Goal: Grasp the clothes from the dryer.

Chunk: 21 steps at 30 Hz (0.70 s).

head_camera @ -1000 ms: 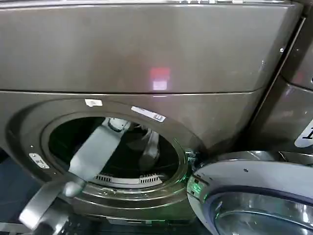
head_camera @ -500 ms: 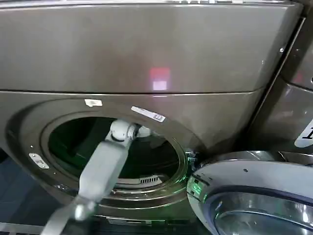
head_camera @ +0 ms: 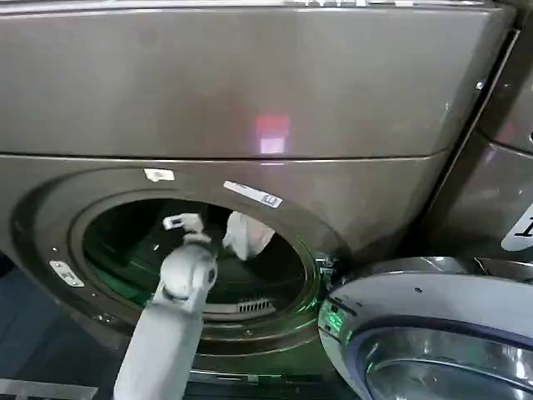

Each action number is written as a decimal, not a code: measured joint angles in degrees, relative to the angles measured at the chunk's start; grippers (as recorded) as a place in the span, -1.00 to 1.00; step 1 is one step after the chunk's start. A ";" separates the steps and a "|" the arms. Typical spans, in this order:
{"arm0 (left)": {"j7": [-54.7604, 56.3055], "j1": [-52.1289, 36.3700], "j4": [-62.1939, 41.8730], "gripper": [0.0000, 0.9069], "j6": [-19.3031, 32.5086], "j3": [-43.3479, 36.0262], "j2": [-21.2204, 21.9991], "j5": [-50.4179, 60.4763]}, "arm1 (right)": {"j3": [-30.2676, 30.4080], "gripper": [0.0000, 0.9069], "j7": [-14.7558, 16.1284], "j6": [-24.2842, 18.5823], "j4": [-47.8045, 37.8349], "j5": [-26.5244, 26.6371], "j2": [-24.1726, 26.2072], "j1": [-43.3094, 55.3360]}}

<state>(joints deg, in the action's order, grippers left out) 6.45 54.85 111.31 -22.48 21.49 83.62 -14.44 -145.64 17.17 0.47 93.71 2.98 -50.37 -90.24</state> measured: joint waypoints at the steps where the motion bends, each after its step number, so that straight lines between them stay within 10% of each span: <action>1: 0.14 1.20 1.26 -1.00 0.03 0.09 0.00 0.48 | -0.15 1.00 -0.14 0.01 0.09 0.22 -0.01 -0.05; 21: -0.34 11.45 11.38 -1.00 -0.35 1.58 0.94 5.63 | -1.11 1.00 -0.65 0.34 0.46 1.94 -0.20 -0.35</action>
<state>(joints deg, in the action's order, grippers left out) 6.11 66.30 122.69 -22.84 23.07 84.56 -8.81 -146.75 16.52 0.81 94.18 4.91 -50.58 -90.59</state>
